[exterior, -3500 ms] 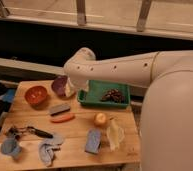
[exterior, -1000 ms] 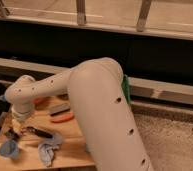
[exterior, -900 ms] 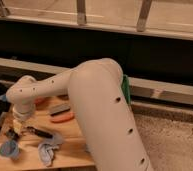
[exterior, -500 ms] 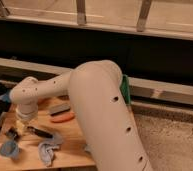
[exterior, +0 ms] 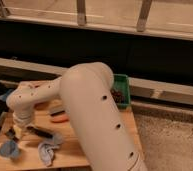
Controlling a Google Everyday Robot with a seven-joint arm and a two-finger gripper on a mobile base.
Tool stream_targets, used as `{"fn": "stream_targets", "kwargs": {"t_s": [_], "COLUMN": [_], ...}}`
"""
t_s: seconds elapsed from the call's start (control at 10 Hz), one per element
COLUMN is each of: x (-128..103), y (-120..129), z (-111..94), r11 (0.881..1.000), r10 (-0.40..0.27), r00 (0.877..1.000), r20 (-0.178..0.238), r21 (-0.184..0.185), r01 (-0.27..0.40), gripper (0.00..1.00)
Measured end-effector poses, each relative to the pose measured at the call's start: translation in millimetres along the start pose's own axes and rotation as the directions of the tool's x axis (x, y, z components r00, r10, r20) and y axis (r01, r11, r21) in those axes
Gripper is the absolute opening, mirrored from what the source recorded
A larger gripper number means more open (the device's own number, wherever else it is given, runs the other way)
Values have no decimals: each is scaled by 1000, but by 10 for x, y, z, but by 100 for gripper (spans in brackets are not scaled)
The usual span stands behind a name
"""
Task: Place brush in red bowl
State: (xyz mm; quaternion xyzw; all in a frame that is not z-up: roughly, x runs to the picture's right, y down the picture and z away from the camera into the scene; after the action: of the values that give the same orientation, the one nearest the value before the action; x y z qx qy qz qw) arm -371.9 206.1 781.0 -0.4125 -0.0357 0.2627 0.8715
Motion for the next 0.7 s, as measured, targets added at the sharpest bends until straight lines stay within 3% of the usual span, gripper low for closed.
{"fn": "stream_targets", "kwargs": {"t_s": [0.2, 0.5, 0.7], "x": [-27, -52, -40], "y": [-5, 8, -22], "z": [141, 339, 351], "r11": [1000, 999, 999], "r10": [17, 45, 46], "r00": [1000, 999, 999], "r20": [-4, -11, -11], "r21": [7, -19, -21], "r01": [-17, -45, -47], "gripper": [66, 66, 52]}}
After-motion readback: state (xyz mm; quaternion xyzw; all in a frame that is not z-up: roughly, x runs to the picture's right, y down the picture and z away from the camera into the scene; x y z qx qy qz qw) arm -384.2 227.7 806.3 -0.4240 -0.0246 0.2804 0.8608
